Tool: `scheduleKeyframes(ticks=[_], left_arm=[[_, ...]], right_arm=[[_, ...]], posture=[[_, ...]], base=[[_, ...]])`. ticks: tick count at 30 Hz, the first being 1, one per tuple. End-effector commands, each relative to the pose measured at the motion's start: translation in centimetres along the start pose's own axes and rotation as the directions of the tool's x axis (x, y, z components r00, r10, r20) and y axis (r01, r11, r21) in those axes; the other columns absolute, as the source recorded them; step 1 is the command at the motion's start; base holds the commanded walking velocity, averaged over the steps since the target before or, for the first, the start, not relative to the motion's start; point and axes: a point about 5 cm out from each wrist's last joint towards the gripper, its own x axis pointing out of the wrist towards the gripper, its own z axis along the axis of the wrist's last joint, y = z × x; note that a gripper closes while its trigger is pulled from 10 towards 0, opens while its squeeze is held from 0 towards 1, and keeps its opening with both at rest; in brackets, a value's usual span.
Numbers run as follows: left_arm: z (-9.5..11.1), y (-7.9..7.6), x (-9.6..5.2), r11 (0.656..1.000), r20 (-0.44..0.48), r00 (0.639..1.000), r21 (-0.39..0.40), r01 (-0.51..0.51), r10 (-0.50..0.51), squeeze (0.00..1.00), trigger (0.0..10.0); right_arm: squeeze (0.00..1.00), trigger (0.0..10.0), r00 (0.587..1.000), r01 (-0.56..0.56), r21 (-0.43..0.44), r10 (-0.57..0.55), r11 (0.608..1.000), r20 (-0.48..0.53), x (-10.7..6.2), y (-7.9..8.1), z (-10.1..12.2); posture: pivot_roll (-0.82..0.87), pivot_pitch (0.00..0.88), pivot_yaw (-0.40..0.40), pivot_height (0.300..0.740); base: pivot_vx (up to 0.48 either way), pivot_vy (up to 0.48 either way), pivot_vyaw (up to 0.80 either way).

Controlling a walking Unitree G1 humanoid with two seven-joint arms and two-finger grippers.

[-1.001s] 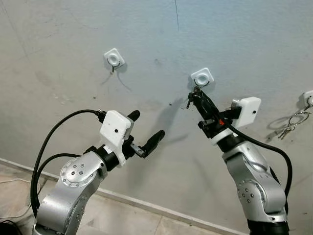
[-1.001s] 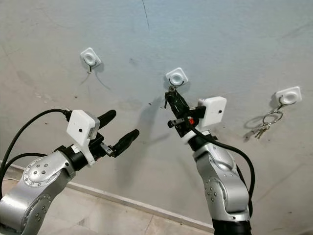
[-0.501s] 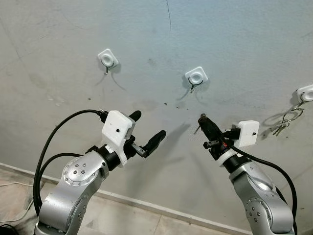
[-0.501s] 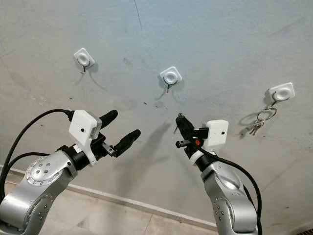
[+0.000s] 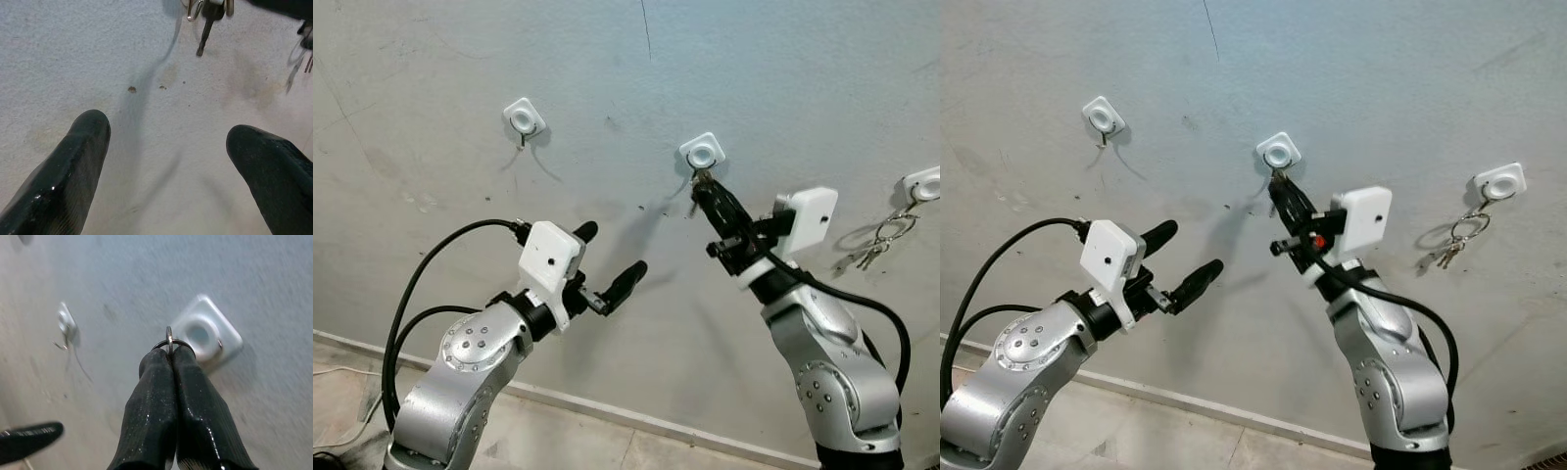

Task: Hang keys on a hook

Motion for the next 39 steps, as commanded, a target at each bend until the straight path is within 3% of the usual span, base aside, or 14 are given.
scheduleKeyframes(ticks=[1, 13, 18, 32, 39], left_arm=[[0.2, 0.0, 0.0, 1.0, 0.004, 1.0, 0.014, -0.001, 0.001, 0.0, 10.0], [0.2, -0.1, 0.1, 1.0, 0.006, 1.0, 0.011, -0.001, 0.0, 0.0, 10.0], [0.2, 0.0, 0.1, 1.0, 0.005, 1.0, 0.012, -0.001, 0.001, 0.0, 10.0], [0.3, -0.1, 0.1, 1.0, 0.005, 1.0, 0.014, 0.001, -0.001, 0.0, 10.0], [0.2, -0.2, -0.1, 1.0, 0.003, 1.0, 0.011, -0.001, 0.001, 0.0, 10.0]], right_arm=[[0.0, 10.0, 1.0, -0.013, 0.0, 0.013, 1.0, 0.022, 0.2, 0.3, 0.8], [0.0, 10.0, 0.985, -0.173, 0.059, 0.172, 0.983, 0.02, 0.9, 2.2, 1.4], [0.0, 10.0, 0.983, -0.183, 0.061, 0.183, 0.981, 0.014, 1.1, 2.2, 1.2], [0.0, 10.0, 0.992, -0.115, 0.026, 0.116, 0.993, -0.042, 2.8, 0.7, -1.4], [0.0, 10.0, 0.998, -0.058, 0.024, 0.058, 0.998, -0.011, 2.9, -0.6, -0.9]], posture=[[0.22, 0.0, -0.033, 0.74], [0.23, 0.0, -0.036, 0.74], [0.23, 0.0, -0.036, 0.74], [0.23, 0.0, -0.036, 0.74], [0.24, 0.0, -0.036, 0.74]], base=[[0.0, 0.0, 0.0], [0.0, 0.0, 0.0], [0.0, 0.0, 0.0], [0.0, 0.0, 0.0], [0.0, 0.0, 0.0]])
